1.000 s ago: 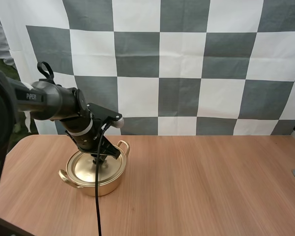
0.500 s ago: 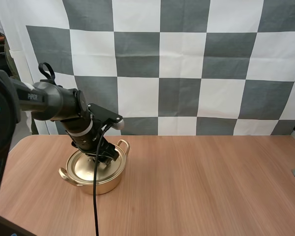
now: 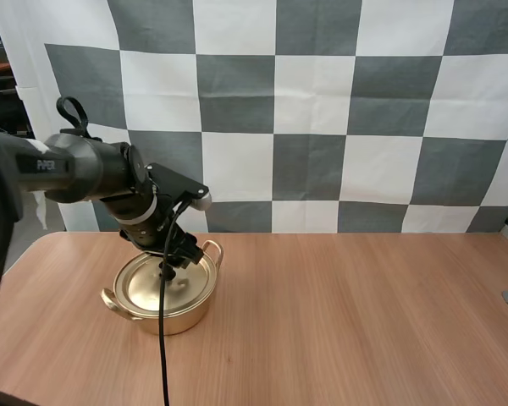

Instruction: Open the pot, put the car inside, and close it

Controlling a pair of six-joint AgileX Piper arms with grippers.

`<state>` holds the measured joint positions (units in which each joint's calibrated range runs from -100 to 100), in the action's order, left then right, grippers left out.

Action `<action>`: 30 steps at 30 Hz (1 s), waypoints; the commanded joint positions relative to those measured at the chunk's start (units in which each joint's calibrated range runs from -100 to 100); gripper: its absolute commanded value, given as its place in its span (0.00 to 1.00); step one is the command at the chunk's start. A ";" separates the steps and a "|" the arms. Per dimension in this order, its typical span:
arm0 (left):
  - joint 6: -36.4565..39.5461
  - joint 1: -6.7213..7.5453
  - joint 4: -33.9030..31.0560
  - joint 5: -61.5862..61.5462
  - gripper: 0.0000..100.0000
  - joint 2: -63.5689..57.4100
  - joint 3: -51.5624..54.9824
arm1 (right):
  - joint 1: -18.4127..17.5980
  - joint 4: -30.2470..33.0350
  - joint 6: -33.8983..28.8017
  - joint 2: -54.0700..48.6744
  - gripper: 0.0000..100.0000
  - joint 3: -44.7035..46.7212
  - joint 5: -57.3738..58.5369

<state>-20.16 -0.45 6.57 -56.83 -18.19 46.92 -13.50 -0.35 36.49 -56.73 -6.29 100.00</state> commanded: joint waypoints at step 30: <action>21.85 -2.80 -1.44 -19.87 0.00 -37.78 -23.42 | 8.80 11.35 -24.47 -1.23 0.00 22.04 0.00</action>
<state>1.71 -3.25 5.77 -76.73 -53.89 23.56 -5.05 10.06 15.64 -57.50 10.10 99.94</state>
